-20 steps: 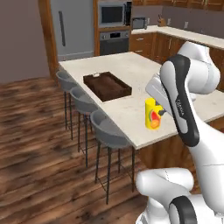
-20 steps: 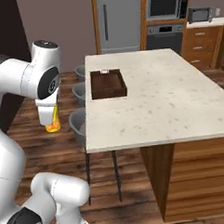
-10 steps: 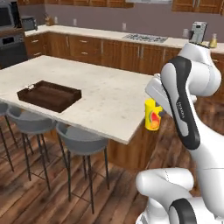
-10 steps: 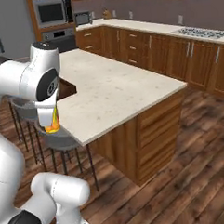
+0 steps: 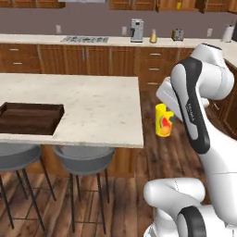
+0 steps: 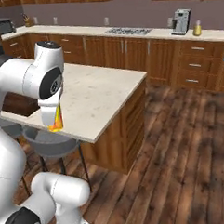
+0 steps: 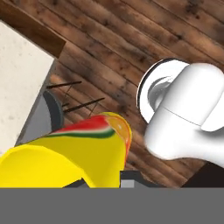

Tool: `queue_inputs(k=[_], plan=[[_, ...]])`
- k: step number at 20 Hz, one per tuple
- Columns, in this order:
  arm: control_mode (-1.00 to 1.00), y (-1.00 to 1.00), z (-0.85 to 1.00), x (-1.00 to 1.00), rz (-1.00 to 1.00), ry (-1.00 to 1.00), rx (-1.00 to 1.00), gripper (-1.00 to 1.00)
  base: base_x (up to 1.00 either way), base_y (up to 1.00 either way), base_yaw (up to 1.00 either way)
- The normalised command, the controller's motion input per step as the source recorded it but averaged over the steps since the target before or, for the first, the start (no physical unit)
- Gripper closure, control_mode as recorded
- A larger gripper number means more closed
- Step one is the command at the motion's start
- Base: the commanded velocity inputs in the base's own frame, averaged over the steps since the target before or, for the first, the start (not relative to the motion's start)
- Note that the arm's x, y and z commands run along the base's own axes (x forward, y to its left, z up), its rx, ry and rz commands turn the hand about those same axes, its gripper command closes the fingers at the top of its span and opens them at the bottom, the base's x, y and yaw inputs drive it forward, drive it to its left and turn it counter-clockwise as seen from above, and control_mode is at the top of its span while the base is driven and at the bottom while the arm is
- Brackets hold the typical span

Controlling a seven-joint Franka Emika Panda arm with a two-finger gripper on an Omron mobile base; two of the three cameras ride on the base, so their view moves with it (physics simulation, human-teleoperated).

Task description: There is a tray on the dining counter. Grab the cup, mug, and pitcher and place them on the tray. The pitcher may be placed next to the tray if it cannot fit the tray.

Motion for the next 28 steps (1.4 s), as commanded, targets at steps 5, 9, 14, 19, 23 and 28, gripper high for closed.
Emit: queue_inputs(k=[5, 9, 14, 19, 23, 28], plan=[[1.0, 0.0, 0.0, 0.0, 0.0, 0.0, 0.0, 1.0, -0.47, 1.0, -0.28], [1.0, 0.0, 0.0, 0.0, 0.0, 0.0, 0.0, 1.0, -0.02, 1.0, -0.4], [1.0, 0.0, 0.0, 0.0, 0.0, 0.0, 0.0, 1.0, 0.0, 1.0, -0.41], [1.0, 0.0, 0.0, 0.0, 0.0, 0.0, 0.0, 1.0, 0.02, 1.0, -0.25], [1.0, 0.0, 0.0, 0.0, 0.0, 0.0, 0.0, 1.0, 0.26, 1.0, 0.0], [1.0, 0.0, 0.0, 0.0, 0.0, 0.0, 0.0, 1.0, 0.36, 0.78, 0.0]])
